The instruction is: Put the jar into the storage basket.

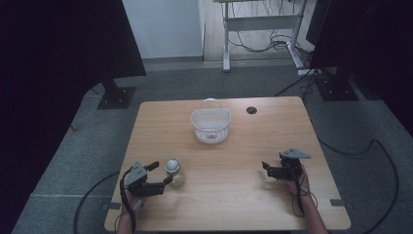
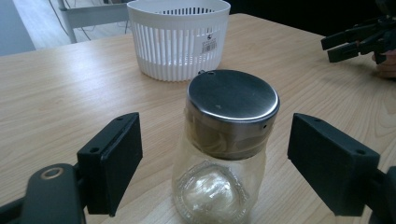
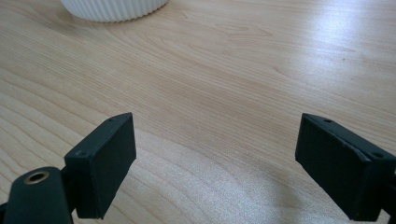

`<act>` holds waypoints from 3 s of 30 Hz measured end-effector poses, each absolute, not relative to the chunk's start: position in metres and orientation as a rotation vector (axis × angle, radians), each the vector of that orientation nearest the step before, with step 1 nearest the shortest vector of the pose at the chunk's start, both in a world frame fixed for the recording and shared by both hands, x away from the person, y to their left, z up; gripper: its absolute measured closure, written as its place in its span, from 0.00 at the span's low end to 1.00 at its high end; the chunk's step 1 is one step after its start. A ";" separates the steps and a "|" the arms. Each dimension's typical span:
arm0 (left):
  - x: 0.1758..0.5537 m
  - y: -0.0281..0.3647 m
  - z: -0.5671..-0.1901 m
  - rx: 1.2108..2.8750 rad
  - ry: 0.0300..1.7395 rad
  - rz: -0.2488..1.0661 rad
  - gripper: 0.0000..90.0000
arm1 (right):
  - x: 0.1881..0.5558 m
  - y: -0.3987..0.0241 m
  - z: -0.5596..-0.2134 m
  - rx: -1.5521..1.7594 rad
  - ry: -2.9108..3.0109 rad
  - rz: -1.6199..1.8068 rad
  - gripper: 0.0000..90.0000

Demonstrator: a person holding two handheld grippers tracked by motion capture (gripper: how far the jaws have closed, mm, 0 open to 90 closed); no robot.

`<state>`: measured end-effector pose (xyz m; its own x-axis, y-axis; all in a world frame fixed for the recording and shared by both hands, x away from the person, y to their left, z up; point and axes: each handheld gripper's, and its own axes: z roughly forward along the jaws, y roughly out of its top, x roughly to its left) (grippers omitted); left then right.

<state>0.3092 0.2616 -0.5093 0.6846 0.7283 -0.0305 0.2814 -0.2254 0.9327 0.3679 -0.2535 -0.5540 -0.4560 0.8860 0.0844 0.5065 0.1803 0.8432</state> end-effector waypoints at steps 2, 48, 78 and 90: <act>0.311 0.260 -0.510 1.804 0.802 0.506 0.19 | 0.368 -0.253 -0.554 1.307 2.039 1.190 0.13; 0.329 0.228 -0.521 1.825 0.760 0.569 0.44 | 0.369 -0.251 -0.554 1.294 2.064 1.166 0.13; 0.327 0.228 -0.506 1.792 0.775 0.582 0.44 | 0.371 -0.255 -0.554 1.297 2.056 1.188 0.13; 0.341 0.218 -0.494 1.763 0.768 0.544 0.44 | 0.371 -0.257 -0.554 1.297 2.058 1.212 0.13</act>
